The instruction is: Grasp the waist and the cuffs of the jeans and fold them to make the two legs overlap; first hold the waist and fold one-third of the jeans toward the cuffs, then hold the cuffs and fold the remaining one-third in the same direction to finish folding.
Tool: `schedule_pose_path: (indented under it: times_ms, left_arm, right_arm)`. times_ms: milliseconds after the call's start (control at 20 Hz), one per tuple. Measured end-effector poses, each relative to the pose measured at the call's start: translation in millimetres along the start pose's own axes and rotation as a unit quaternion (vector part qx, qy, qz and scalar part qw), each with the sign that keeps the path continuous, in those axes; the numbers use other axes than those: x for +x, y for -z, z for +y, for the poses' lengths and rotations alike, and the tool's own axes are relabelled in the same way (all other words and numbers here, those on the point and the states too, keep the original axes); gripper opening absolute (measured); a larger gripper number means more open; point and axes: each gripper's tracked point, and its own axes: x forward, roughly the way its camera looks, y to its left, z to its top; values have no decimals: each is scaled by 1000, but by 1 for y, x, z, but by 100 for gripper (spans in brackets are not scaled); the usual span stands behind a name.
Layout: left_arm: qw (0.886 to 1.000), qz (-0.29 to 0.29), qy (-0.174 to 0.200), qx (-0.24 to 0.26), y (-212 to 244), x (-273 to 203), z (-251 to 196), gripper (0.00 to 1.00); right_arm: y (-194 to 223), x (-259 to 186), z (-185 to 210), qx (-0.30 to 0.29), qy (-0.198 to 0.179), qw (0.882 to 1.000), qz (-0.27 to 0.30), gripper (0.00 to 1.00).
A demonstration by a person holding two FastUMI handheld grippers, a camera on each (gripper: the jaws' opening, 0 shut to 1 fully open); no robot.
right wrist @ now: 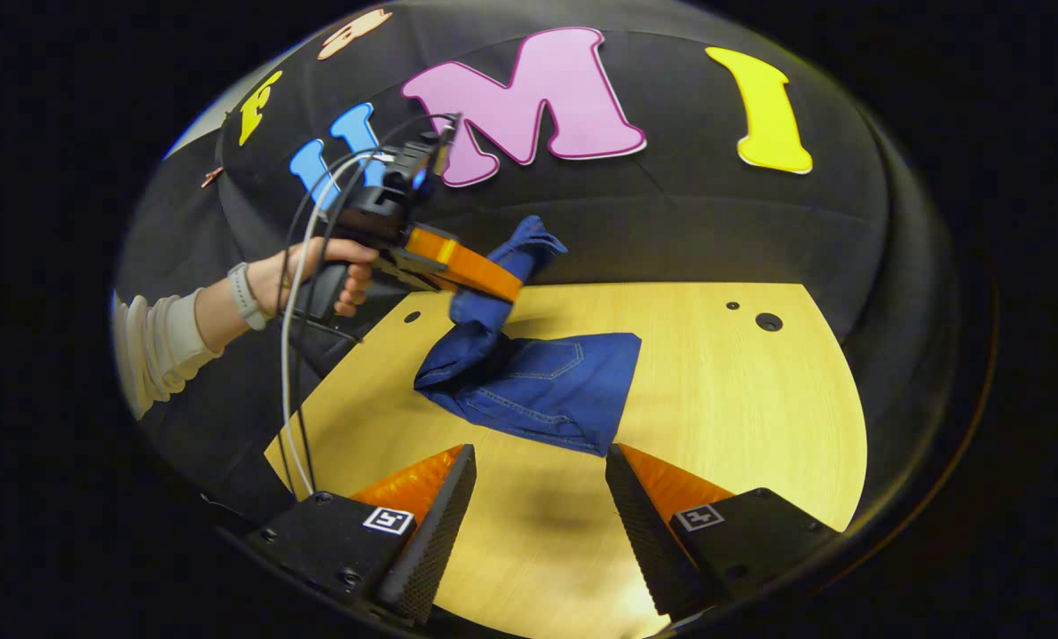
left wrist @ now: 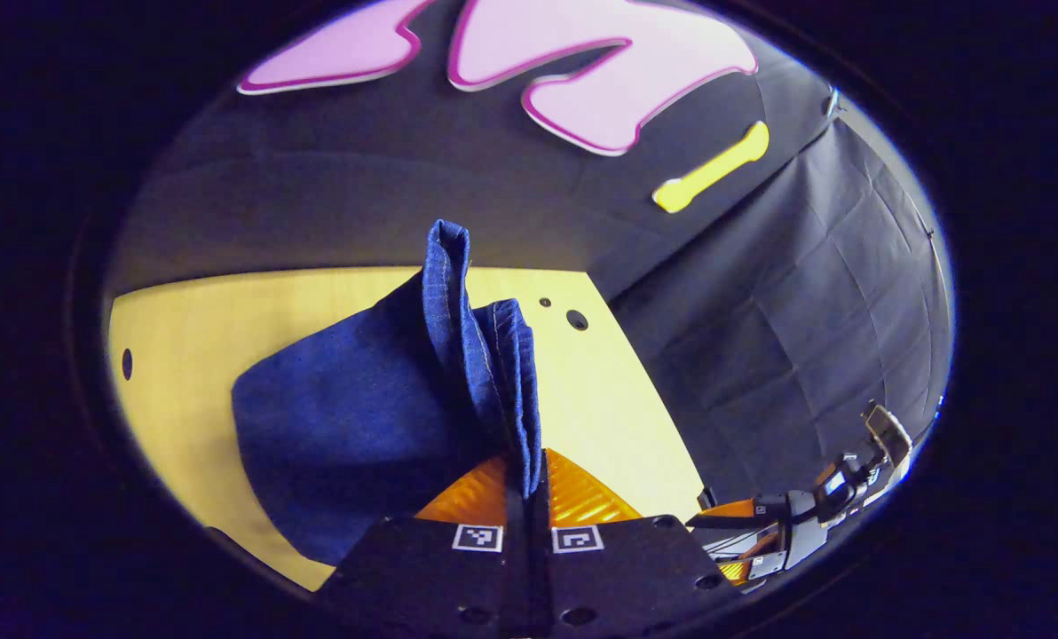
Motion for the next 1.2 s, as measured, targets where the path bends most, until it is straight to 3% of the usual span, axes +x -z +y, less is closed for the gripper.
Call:
schedule_pose_path:
  times_ms: [200,300,350,400,500,550,650,800,950,1050,1200]
  left_arm:
    - [990,93,-111,7,38,59,55,6]
    - [986,103,-133,8,35,72,62,7]
    - [986,96,-137,7,35,76,59,12]
    - [988,89,-127,-3,42,77,52,20]
    - [989,68,-128,-9,40,82,41,73]
    - [989,57,-135,-2,36,76,35,87]
    - [989,14,-145,27,24,53,19,94]
    - [982,-81,-148,88,10,-10,-16,95]
    - [965,-183,-153,104,25,-89,-49,95]
    - [951,-242,-162,103,49,-148,-71,96]
    - [918,-327,-198,102,101,-227,-87,96]
  right_arm:
    - [14,-3,-26,-15,-5,1000,14,90]
    - [15,-4,-38,-30,-6,999,17,90]
    - [15,-4,-42,-32,-8,999,16,90]
    - [14,-5,-45,-31,-10,999,14,91]
    - [11,-8,-47,-28,-11,1000,7,91]
    - [9,-12,-47,-27,-11,1000,2,91]
    - [6,-21,-48,-34,-3,999,-7,90]
    - [-7,-44,-42,-45,12,998,-39,90]
    - [-29,-83,-29,-73,45,992,-94,91]
    - [-50,-115,-11,-97,65,983,-142,93]
    - [-82,-169,22,-110,85,967,-214,96]
